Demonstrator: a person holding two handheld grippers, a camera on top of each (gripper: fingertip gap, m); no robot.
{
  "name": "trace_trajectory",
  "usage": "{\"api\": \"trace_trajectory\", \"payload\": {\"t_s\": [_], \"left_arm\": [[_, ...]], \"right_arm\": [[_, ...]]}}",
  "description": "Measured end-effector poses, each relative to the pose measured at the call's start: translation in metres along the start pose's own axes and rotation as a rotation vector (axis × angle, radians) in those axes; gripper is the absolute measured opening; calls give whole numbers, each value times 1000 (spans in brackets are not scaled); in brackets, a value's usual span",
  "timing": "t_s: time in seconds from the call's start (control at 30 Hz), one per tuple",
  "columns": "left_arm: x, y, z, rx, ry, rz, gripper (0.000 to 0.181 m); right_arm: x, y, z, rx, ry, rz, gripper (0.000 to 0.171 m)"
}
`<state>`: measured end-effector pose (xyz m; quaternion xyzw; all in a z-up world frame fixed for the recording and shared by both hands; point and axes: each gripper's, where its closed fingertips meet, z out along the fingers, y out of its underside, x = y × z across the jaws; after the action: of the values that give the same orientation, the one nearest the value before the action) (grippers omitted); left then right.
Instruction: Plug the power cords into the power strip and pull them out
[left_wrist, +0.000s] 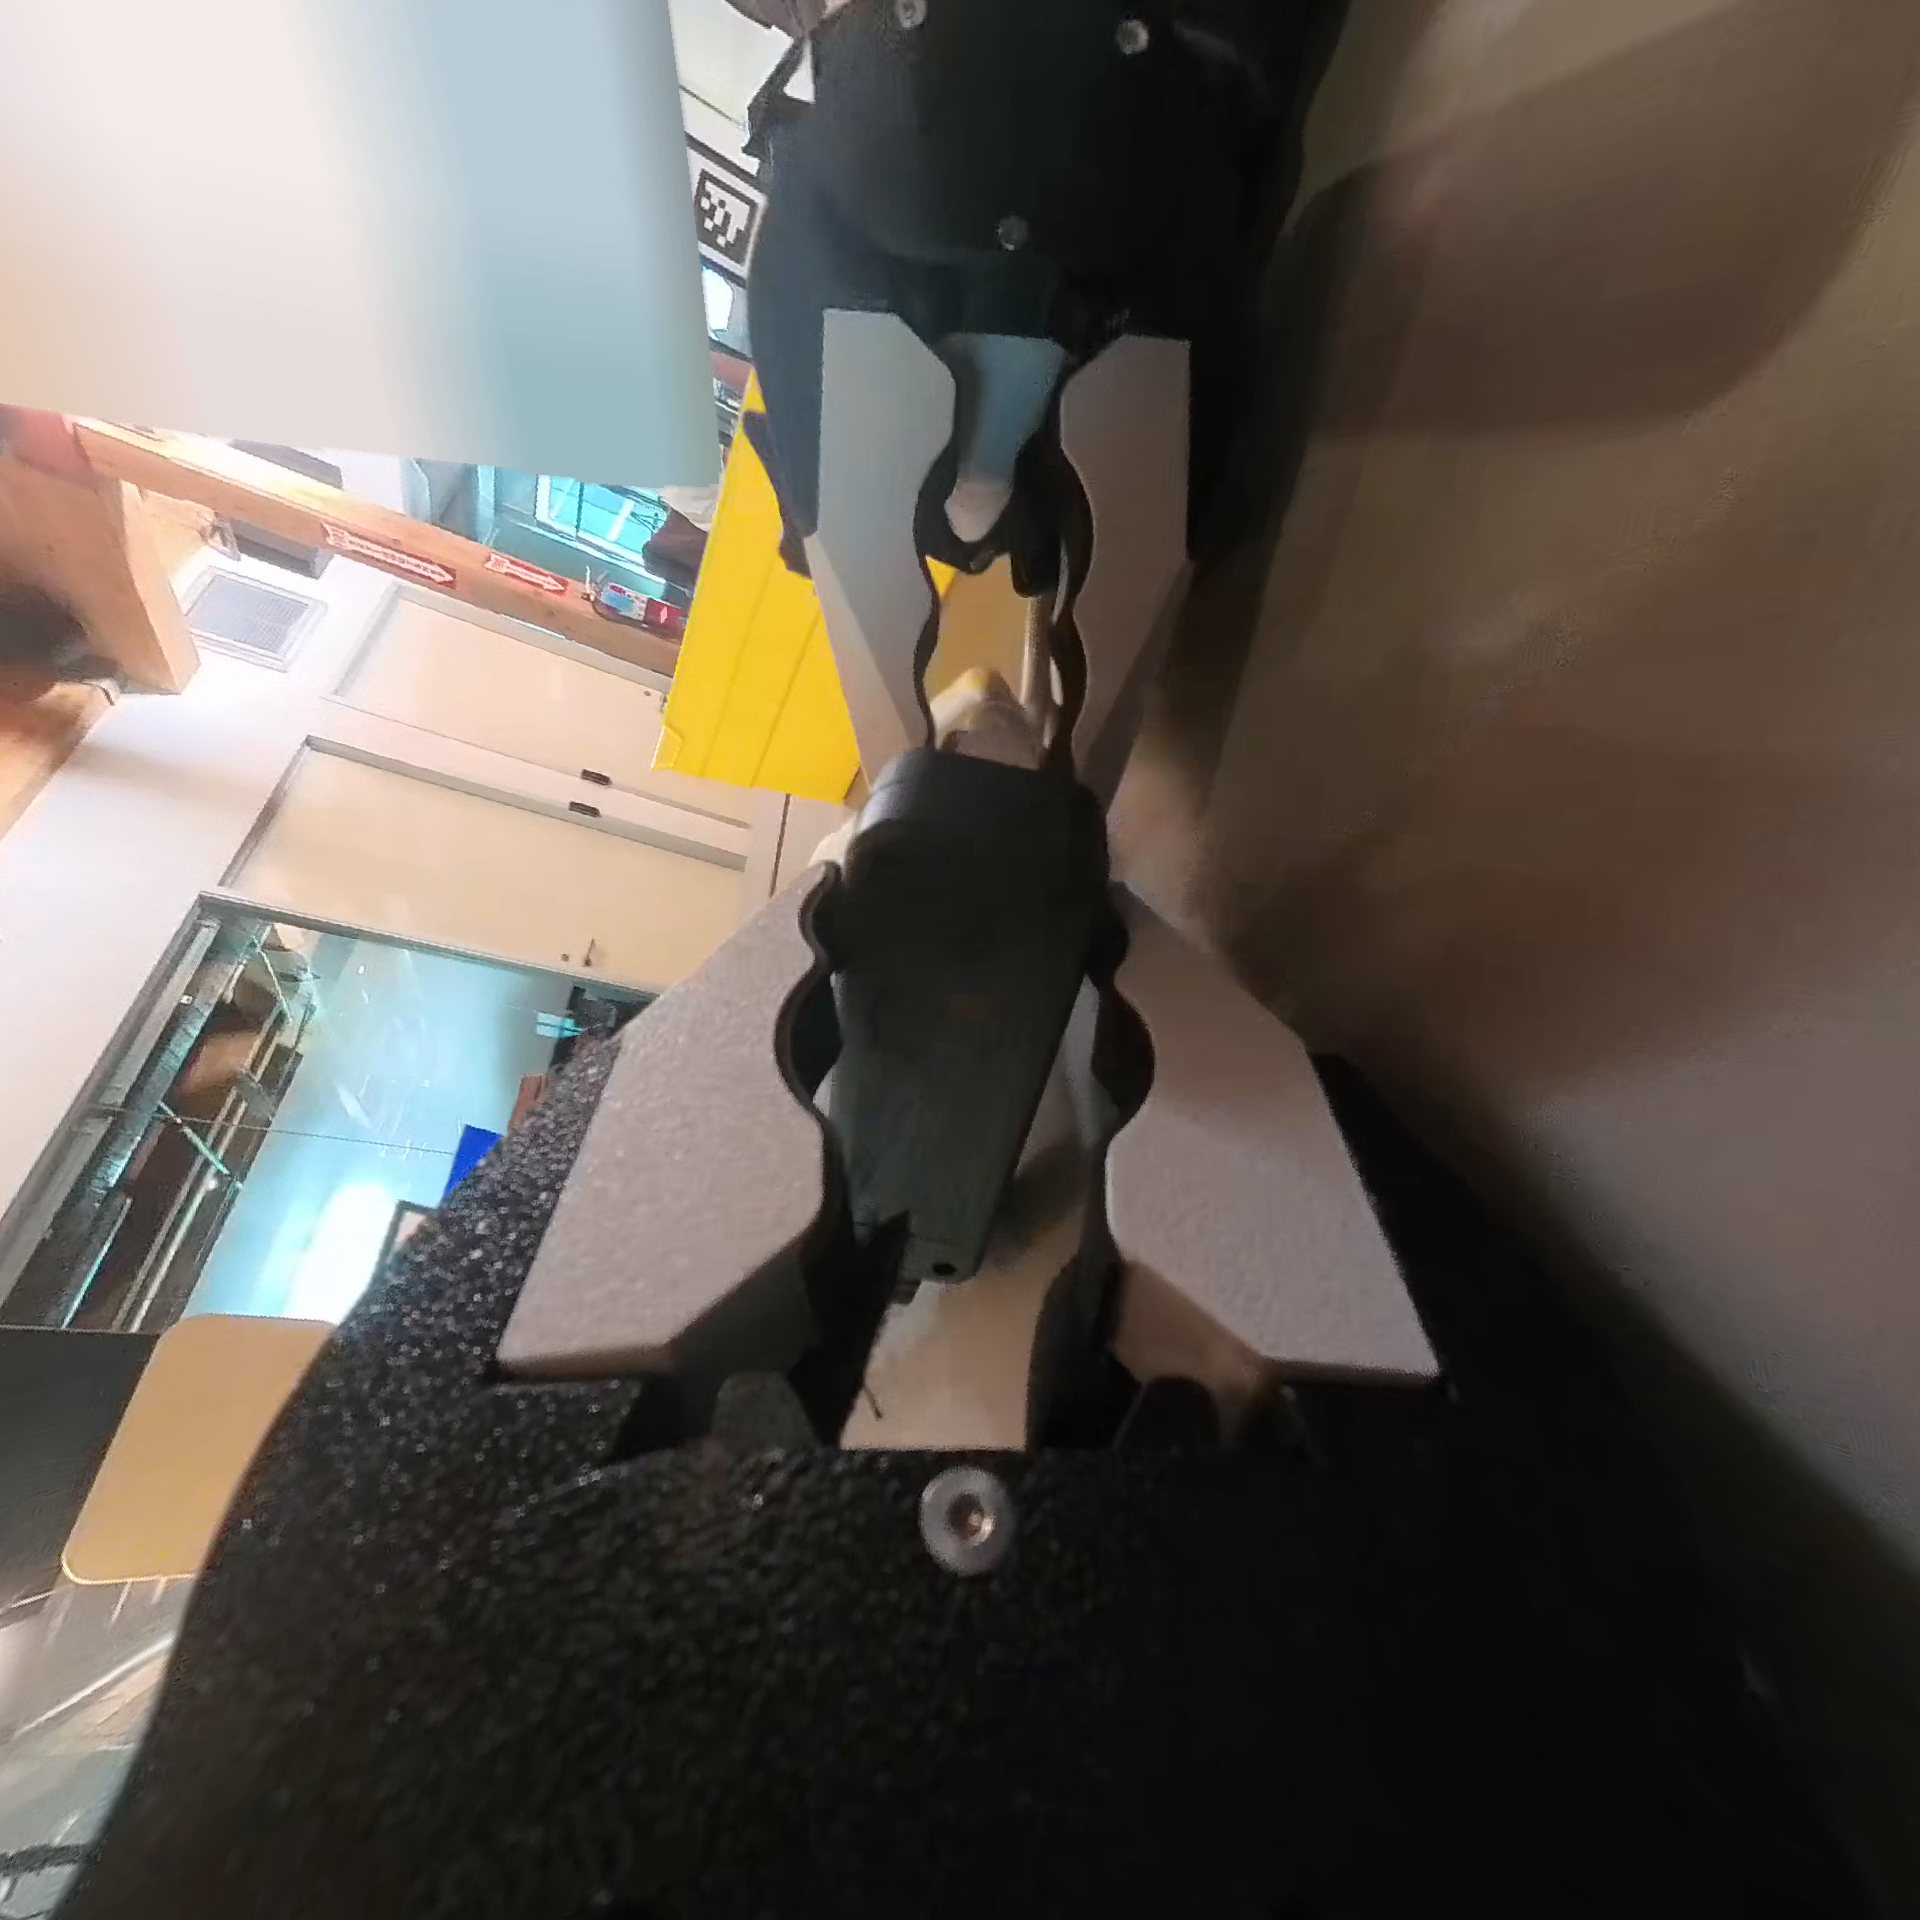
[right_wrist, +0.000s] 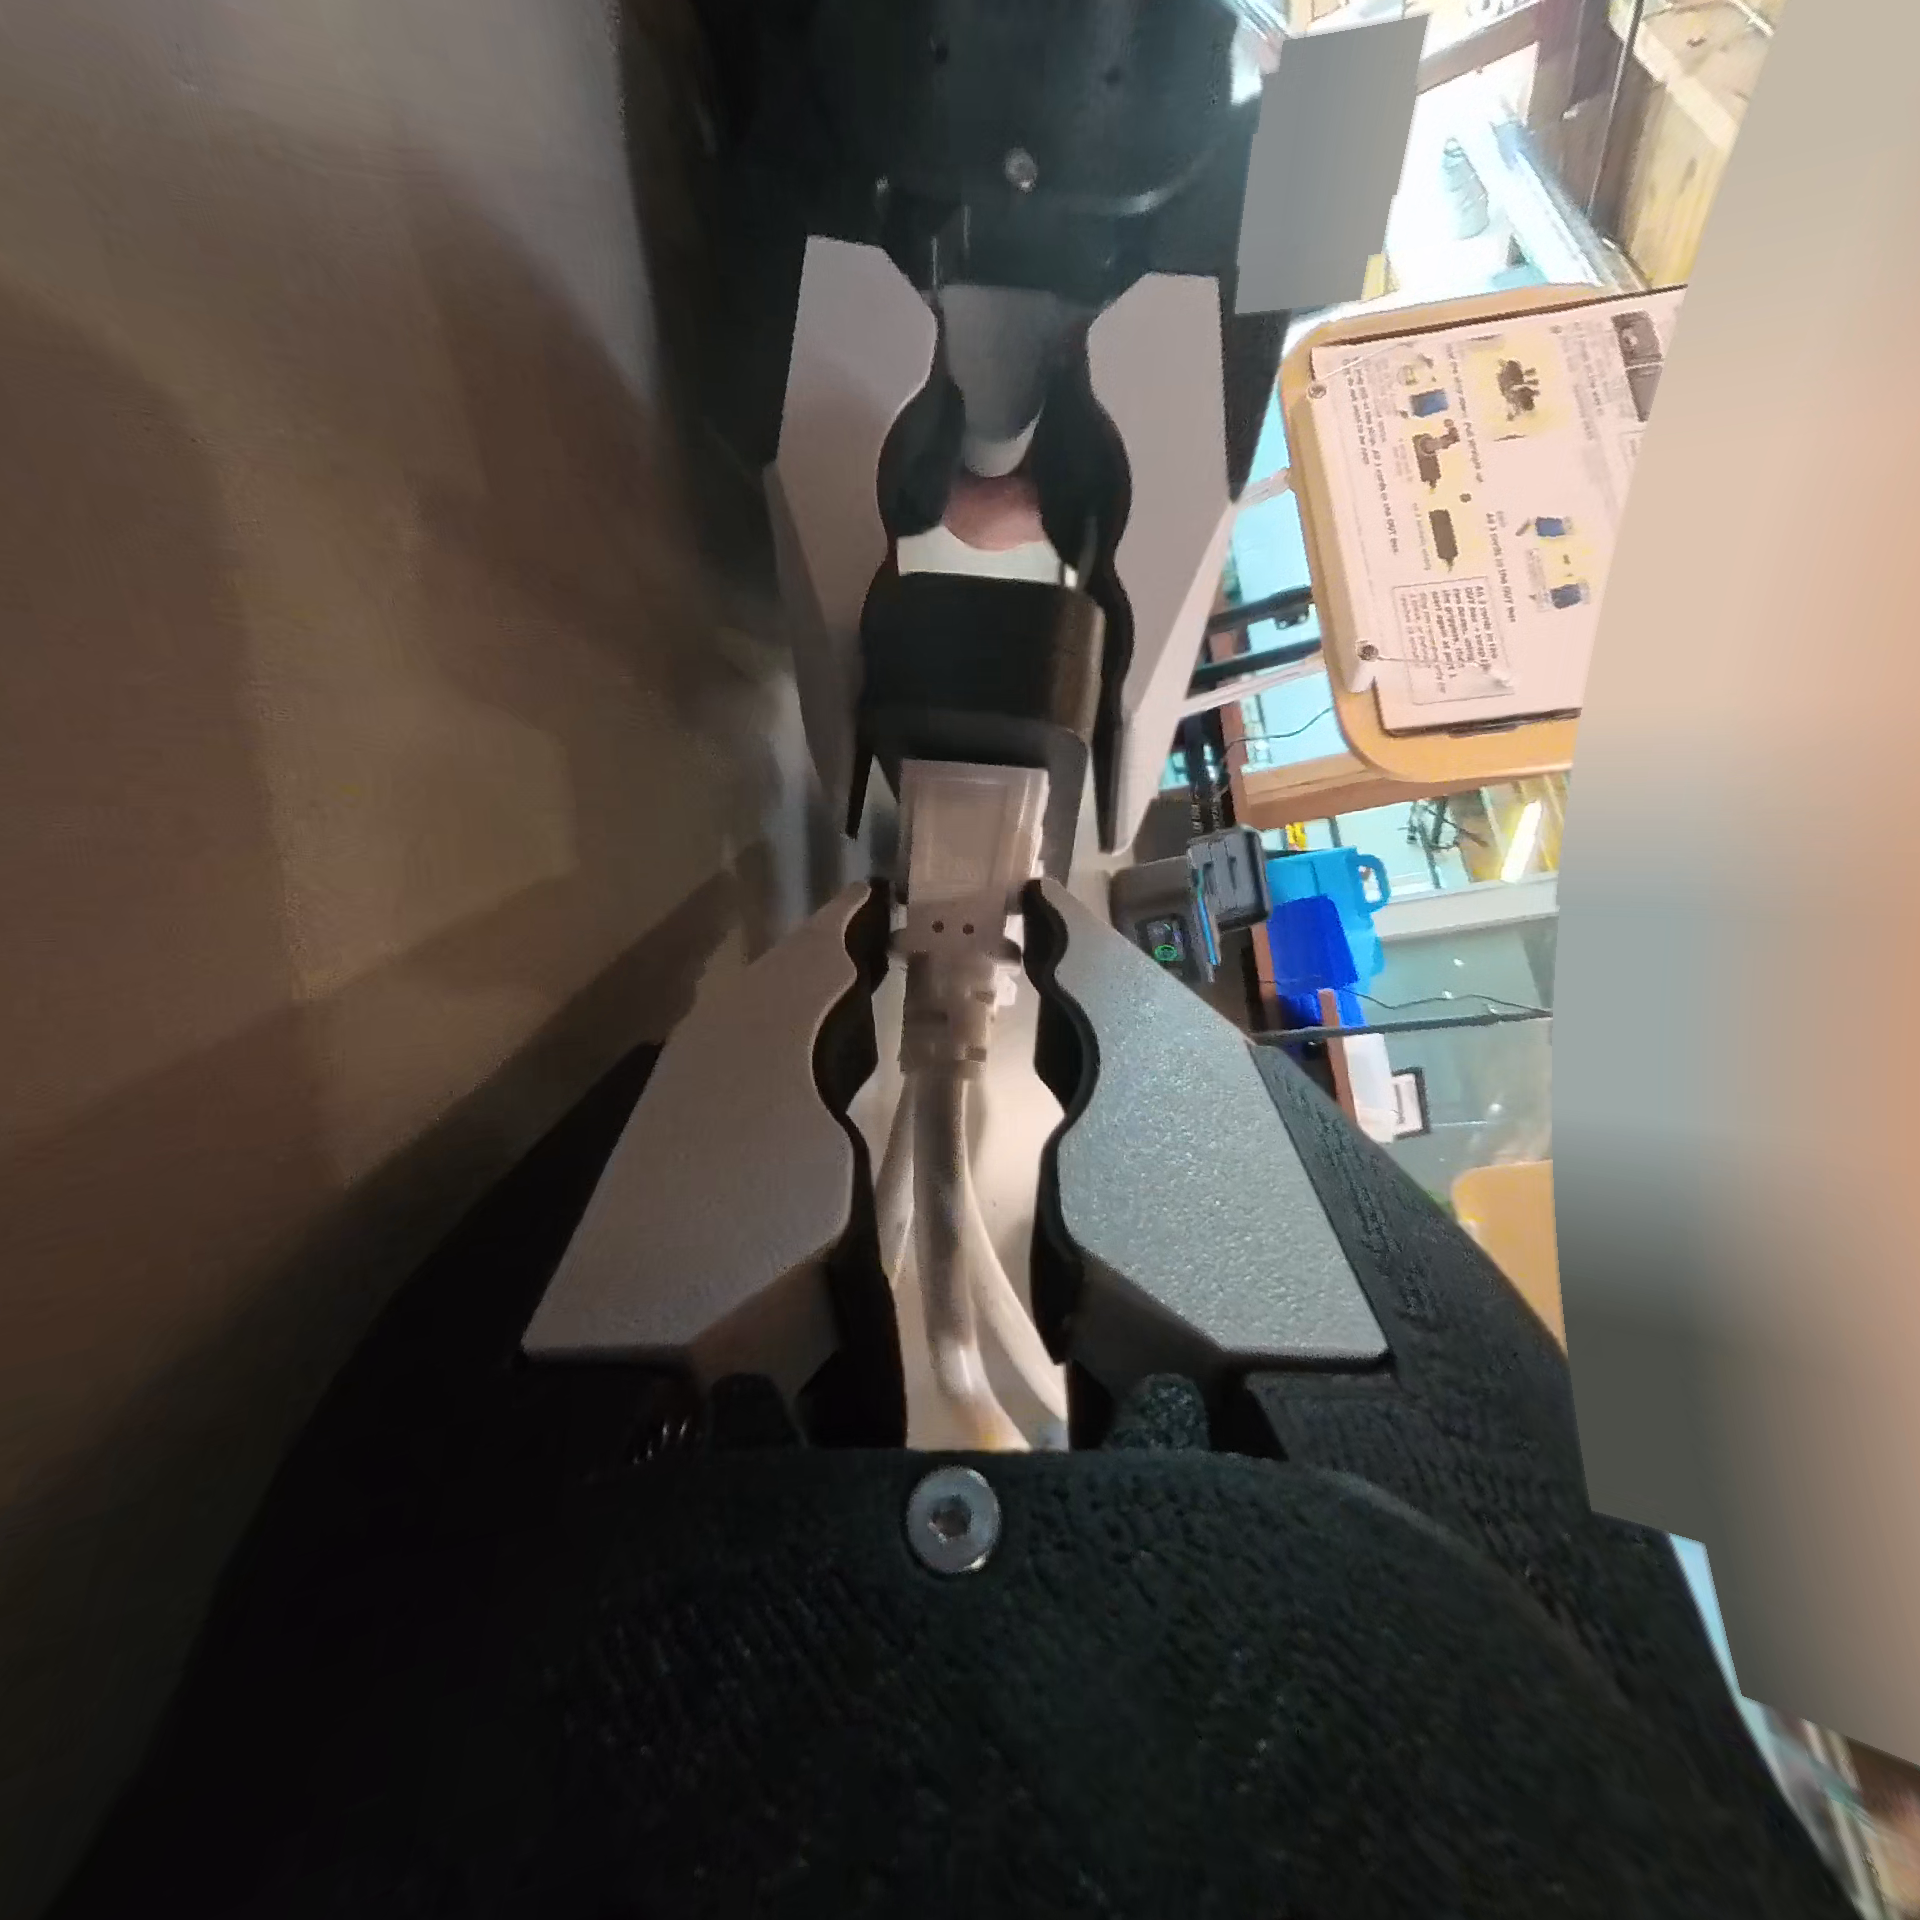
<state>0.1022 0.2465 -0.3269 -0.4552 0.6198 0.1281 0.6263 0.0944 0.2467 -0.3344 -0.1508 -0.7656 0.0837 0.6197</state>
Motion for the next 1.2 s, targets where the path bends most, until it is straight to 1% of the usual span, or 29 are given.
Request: {"api": "trace_trajectory", "payload": {"t_s": [0.07,0.13,0.17,0.23,0.27,0.4,0.47,0.53,0.63,0.7,0.77,0.8,0.83,0.87,1.0,1.03,1.07,1.1,1.13,1.2], "left_arm": [[-4,1,-1,-3,-24,-11,46],[-14,3,-5,-2,-75,-54,50],[-15,2,-7,9,-74,-85,61],[-15,3,-12,4,-70,-141,89],[-18,4,-15,-4,-88,-161,95],[-26,-3,-34,18,-171,-213,131],[-27,-8,-42,33,-186,-237,139],[-33,-14,-48,71,-216,-258,144],[-47,-13,-51,107,-266,-356,159],[-60,-7,-54,135,-305,-450,159],[-72,-2,-60,157,-350,-531,159],[-77,1,-63,165,-376,-556,159],[-82,3,-66,169,-402,-570,159],[-85,6,-68,164,-423,-579,159],[-91,24,-71,81,-491,-589,158],[-93,30,-72,47,-514,-594,161],[-95,38,-74,11,-540,-605,154],[-96,45,-77,-25,-569,-623,156],[-98,49,-82,-43,-599,-651,159],[-98,46,-88,-31,-618,-703,157]], "right_arm": [[1,2,1,-11,12,24,26],[6,6,1,-16,22,89,48],[8,9,0,-30,22,111,58],[13,13,-4,-60,61,105,72],[14,13,-7,-72,84,88,76],[11,2,-19,-112,141,41,82],[10,-4,-23,-136,163,60,83],[12,-13,-27,-116,195,90,83],[30,-15,-36,-90,304,124,84],[45,-11,-41,-78,372,201,93],[56,-9,-44,-51,419,296,120],[59,-6,-45,-58,433,322,130],[60,-2,-44,-75,442,334,137],[60,3,-44,-104,450,332,139],[65,17,-48,-207,508,338,137],[67,20,-50,-225,524,361,134],[67,19,-52,-228,533,391,131],[66,18,-53,-229,537,421,126],[64,18,-53,-241,534,442,122],[57,17,-52,-275,511,459,118]]}}
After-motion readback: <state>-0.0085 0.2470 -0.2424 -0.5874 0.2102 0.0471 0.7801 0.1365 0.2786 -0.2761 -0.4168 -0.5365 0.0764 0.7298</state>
